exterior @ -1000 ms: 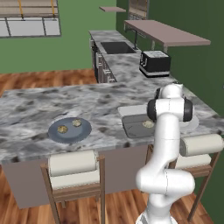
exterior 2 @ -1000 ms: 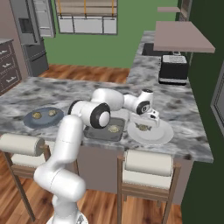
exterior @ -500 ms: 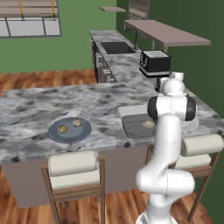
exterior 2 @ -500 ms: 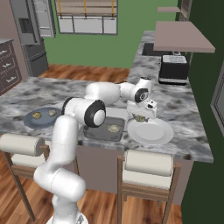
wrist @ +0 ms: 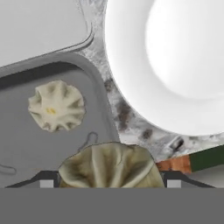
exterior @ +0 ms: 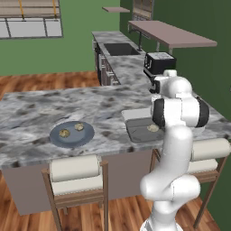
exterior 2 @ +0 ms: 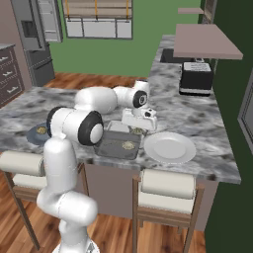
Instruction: Place two dumplings into each of the tupperware containers and then place the containers in the fridge.
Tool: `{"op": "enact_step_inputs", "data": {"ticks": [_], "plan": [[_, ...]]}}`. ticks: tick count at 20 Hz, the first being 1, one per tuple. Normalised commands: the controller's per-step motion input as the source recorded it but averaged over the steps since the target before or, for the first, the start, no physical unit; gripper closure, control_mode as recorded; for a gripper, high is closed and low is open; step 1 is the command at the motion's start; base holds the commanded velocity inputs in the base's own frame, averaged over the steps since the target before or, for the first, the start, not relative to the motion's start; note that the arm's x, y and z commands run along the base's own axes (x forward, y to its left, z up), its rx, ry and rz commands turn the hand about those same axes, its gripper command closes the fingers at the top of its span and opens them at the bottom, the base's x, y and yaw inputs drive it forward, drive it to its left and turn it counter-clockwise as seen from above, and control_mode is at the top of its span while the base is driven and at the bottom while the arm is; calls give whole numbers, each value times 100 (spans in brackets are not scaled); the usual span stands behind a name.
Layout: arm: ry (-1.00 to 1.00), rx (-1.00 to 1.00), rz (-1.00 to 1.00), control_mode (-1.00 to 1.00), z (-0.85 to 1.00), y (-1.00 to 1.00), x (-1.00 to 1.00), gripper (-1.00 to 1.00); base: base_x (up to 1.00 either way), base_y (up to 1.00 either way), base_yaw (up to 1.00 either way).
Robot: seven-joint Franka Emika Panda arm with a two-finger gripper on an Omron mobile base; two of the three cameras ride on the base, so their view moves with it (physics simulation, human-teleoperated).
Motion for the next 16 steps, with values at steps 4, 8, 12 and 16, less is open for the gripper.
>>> {"op": "enact_step_inputs", "data": {"ticks": [4,8,12,16], "plan": [[10,-9,0,-100,-1,100,-6,100,0,0,0],[11,-3,0,-100,-5,100,1,100,0,0,0],[14,0,5,-100,-13,79,22,100,0,0,0],[10,3,11,-100,-33,42,42,100,0,0,0]]}}
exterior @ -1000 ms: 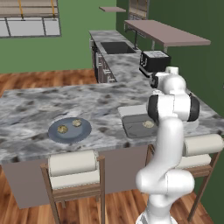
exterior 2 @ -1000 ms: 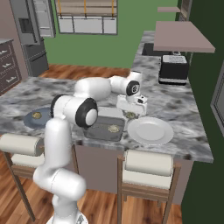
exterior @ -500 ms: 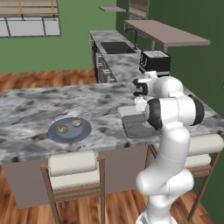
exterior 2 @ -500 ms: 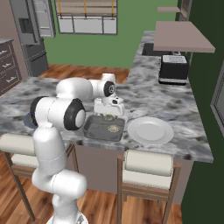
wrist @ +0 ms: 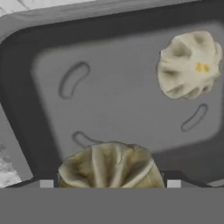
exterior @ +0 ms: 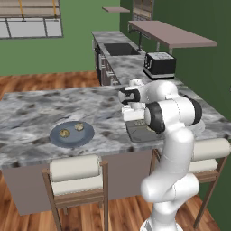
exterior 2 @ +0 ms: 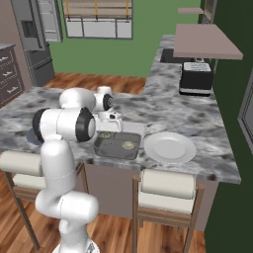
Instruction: Place two dumplings into each of the tupperware containers and then place the containers in the fridge.
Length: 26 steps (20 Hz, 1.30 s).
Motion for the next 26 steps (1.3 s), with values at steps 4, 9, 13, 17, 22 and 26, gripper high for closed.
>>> {"op": "enact_step_inputs", "data": {"ticks": [4,9,13,17,22,26], "plan": [[0,1,8,-100,-39,6,58,100,0,0,0],[-11,7,5,-100,-22,-25,27,100,0,0,0],[-22,11,11,-100,-38,-22,0,100,0,0,0],[-25,5,17,-100,-40,0,0,100,0,0,0],[-2,1,3,-100,-2,-13,-16,100,0,0,0],[-1,0,0,-100,5,-11,-68,100,0,0,0]]}}
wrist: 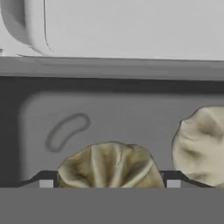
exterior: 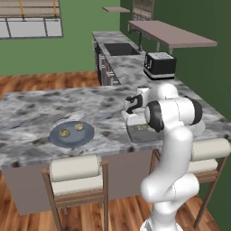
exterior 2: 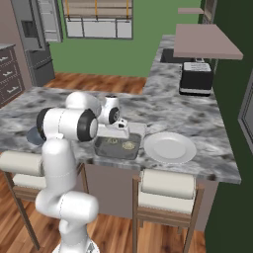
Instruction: Place two dumplings into each of the tupperware containers and then place the containers in the fridge.
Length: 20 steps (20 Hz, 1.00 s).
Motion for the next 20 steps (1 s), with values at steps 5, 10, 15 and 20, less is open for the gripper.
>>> {"op": "enact_step_inputs", "data": {"ticks": [5,10,15,20], "plan": [[0,0,0,-100,0,-9,-13,100,0,0,0],[0,0,0,-100,-7,0,32,100,0,0,0],[1,0,0,-100,-2,0,16,-100,0,0,0],[0,0,0,-100,13,0,-26,-100,0,0,0]]}}
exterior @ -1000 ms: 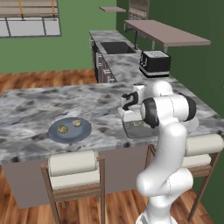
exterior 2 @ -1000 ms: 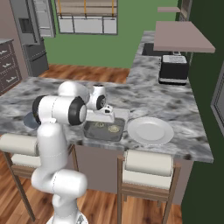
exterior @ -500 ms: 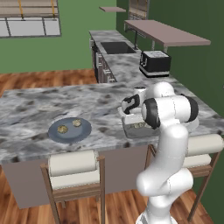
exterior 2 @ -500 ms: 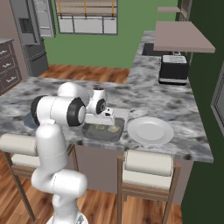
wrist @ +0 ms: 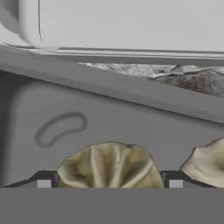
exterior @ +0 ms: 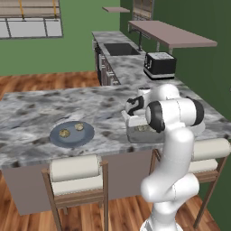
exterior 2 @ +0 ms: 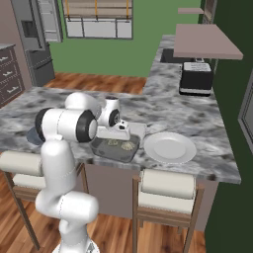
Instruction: Place two dumplings into each of the tupperware containers and then place the containers in the fridge.
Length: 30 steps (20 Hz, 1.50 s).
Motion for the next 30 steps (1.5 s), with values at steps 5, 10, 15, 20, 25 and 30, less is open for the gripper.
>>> {"op": "enact_step_inputs", "data": {"ticks": [5,10,15,20,25,30], "plan": [[3,0,-1,-100,15,0,-43,-100,0,0,0],[0,0,0,-100,40,23,-11,-100,0,0,0],[4,0,0,-100,26,61,0,-100,0,0,0],[9,0,0,-100,-7,61,0,-100,0,0,0],[0,0,0,-100,-13,31,21,-100,0,0,0],[-1,0,0,-100,-17,3,42,-100,0,0,0]]}}
